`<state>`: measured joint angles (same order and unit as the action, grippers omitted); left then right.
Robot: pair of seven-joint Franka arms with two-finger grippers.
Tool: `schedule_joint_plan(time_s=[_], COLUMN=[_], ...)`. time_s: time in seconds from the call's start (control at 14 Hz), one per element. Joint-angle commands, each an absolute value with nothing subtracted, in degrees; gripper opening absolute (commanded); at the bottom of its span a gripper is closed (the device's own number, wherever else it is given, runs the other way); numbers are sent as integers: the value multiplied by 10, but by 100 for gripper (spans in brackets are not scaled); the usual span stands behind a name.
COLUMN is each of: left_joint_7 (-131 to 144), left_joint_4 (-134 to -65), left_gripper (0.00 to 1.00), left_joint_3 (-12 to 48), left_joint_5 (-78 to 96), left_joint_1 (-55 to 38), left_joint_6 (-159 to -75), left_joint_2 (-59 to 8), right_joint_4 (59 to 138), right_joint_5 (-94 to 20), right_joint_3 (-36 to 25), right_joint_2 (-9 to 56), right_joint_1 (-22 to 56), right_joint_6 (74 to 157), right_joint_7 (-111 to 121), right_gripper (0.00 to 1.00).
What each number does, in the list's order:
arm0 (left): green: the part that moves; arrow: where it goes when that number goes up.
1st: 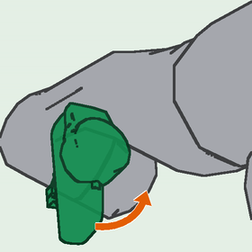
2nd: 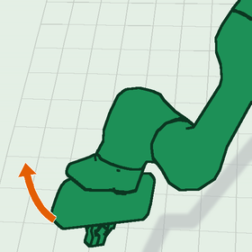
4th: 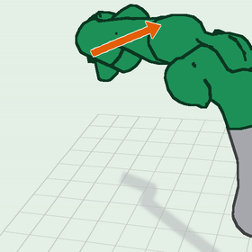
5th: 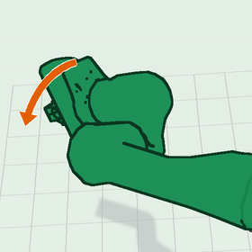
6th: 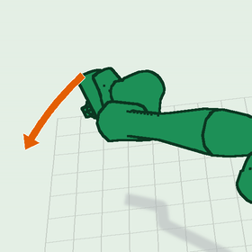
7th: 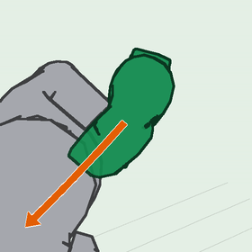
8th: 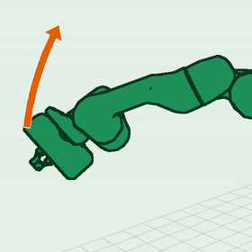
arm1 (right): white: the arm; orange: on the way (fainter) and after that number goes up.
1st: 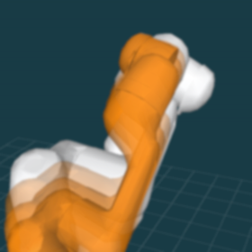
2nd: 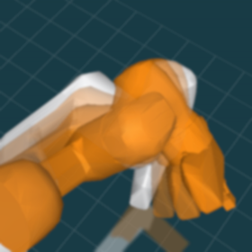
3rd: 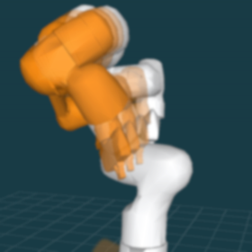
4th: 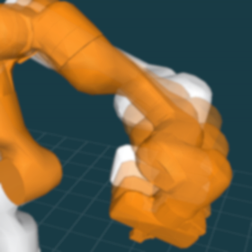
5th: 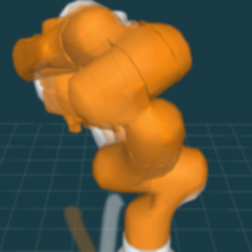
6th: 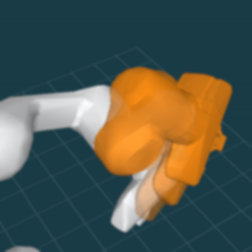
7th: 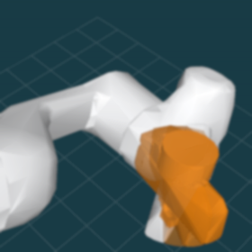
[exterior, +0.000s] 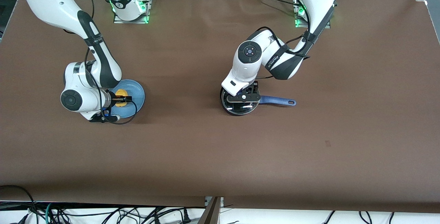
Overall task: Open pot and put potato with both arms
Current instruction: 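Lift the lid with the left gripper while the right gripper lifts the potato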
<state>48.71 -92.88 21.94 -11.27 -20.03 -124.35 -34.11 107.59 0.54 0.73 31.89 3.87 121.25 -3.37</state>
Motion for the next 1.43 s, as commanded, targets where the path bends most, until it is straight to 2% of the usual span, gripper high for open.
schedule_joint_plan(time_s=[0.0,0.14,0.21,0.5,0.71,0.86,1.0,1.14,1.29,1.36], left_joint_7=[461,371,314,109,-28,-78,-126,-185,-223,-229], left_joint_4=[-922,-922,-923,-926,-934,-974,-1067,-1182,-1234,-1236], left_gripper=[0,0,0,0,0,0,0,0,0,0], left_joint_3=[228,241,243,242,242,243,245,245,243,242], left_joint_5=[-114,-64,-45,-25,-24,-19,-19,-18,-25,-27], left_joint_1=[-166,-108,-79,35,111,160,201,243,260,261], left_joint_6=[-1188,-1137,-1114,-1042,-1046,-1050,-1113,-1234,-1327,-1350], left_joint_2=[-295,-263,-247,-204,-207,-186,-138,-109,-126,-146], right_joint_4=[1091,1090,1086,1043,991,961,941,915,883,858], right_joint_5=[3,3,3,1,-1,1,1,0,1,1], right_joint_3=[9,9,9,17,62,112,162,184,195,195], right_joint_2=[311,311,310,282,269,269,270,278,300,317], right_joint_1=[36,36,36,38,40,43,52,93,142,170], right_joint_6=[1225,1225,1225,1210,1169,1159,1159,1160,1165,1166], right_joint_7=[-40,-39,-39,-33,-77,-154,-236,-325,-420,-458], right_gripper=[44,15,8,8,8,8,8,8,7,8])
